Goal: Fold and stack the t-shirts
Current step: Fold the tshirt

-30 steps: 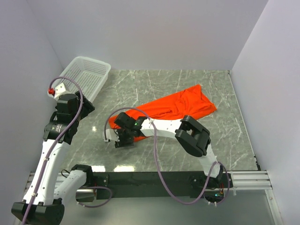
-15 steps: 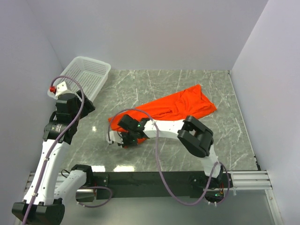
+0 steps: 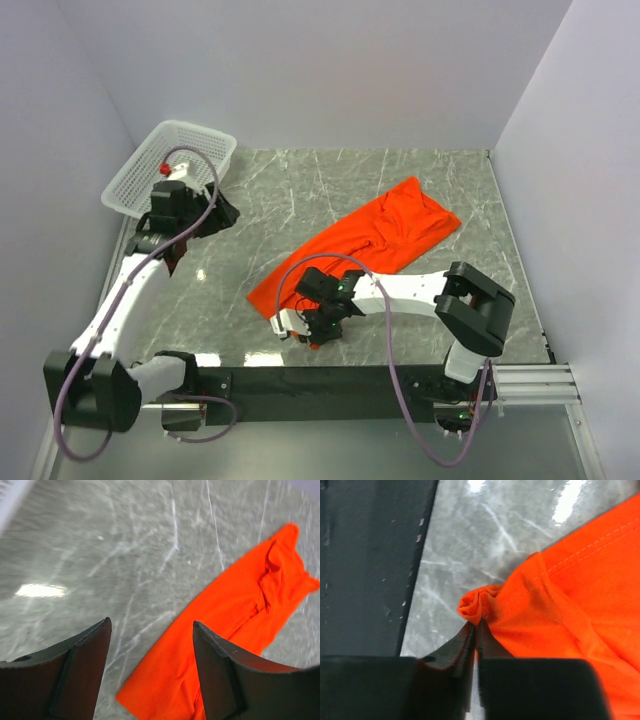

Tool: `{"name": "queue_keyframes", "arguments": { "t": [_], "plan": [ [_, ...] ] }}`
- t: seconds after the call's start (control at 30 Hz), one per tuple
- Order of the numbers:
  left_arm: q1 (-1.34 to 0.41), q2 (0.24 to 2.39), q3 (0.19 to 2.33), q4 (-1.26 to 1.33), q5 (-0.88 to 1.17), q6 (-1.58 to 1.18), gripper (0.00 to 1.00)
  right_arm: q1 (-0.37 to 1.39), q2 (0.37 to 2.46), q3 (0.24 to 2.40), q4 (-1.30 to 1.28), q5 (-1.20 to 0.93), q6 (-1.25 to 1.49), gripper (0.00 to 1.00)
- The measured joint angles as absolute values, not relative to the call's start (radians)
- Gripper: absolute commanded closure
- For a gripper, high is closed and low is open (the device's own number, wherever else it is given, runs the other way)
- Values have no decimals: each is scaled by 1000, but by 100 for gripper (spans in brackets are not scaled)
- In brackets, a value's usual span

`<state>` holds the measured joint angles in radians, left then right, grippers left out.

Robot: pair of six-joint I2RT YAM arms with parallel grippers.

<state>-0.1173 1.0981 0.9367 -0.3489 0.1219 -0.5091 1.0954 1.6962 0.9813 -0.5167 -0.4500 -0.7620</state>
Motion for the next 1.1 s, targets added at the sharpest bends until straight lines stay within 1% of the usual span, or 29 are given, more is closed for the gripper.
{"name": "queue_keyframes", "arguments": {
  "t": [0.03,0.1,0.13,0.27,0.37,0.43,0.57,0.67,0.73,0.93,1.1],
  "plan": [
    [-125,1137,937,-329,144,-507,30,1095,1689,976,-518,-455,-754,65],
    [-154,1217,956,-307,173,-498,30,1095,1679,976,-521,-464,-743,57],
    [-176,1268,976,-297,187,-490,31,1095,1673,980,-524,-469,-734,50],
    [-269,1476,1094,-278,219,-464,33,1059,1624,1019,-573,-499,-717,49],
    [-313,1605,1185,-269,246,-445,36,952,1559,1069,-618,-531,-711,48],
    [-331,1702,1268,-273,273,-430,38,826,1506,1092,-639,-550,-711,48],
    [-374,1905,1483,-289,315,-400,38,510,1434,1092,-656,-577,-676,49],
    [-428,2052,1626,-303,344,-377,38,262,1399,1068,-653,-575,-615,49],
    [-461,2131,1700,-322,361,-368,39,138,1377,1041,-645,-579,-564,49],
    [-540,2339,1918,-386,387,-355,40,-88,1346,1001,-635,-611,-456,49],
    [-558,2434,2034,-424,384,-356,42,-176,1346,991,-627,-641,-410,49]
  ]
}}
